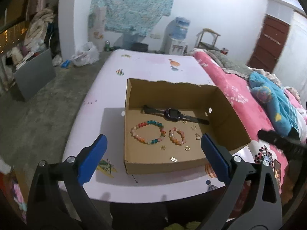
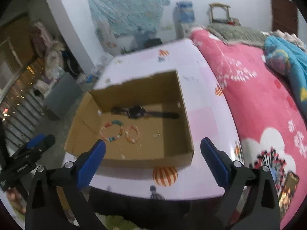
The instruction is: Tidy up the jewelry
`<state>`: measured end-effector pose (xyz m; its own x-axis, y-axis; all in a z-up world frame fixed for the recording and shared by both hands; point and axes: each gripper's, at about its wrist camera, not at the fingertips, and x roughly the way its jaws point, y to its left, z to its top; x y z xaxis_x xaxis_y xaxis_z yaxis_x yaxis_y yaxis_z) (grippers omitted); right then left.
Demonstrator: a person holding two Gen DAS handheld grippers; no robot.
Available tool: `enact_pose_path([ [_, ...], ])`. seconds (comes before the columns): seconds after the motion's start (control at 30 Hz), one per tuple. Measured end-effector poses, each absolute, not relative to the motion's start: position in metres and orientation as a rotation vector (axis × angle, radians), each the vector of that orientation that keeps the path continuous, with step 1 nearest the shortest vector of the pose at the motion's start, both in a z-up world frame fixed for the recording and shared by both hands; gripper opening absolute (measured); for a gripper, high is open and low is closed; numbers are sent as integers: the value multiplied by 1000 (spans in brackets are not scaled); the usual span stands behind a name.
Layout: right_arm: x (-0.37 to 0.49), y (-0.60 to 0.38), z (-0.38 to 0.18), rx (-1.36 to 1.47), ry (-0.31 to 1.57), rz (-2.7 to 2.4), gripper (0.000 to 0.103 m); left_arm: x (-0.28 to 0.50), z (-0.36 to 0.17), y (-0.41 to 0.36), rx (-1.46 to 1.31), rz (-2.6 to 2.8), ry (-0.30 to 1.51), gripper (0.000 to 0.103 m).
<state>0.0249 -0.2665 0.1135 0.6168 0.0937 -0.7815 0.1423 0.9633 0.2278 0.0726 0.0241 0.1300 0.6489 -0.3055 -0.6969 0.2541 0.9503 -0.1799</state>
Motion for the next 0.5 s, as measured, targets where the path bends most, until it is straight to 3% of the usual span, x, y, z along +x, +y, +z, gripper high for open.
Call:
enact_pose_path([
  [0.23,27,-261,108,351,981,-49,96,80,124,22,-55,-220,939,95],
  [0.5,24,-235,97,218,1037,-41,96,71,102,14,-16,-222,1080,95],
])
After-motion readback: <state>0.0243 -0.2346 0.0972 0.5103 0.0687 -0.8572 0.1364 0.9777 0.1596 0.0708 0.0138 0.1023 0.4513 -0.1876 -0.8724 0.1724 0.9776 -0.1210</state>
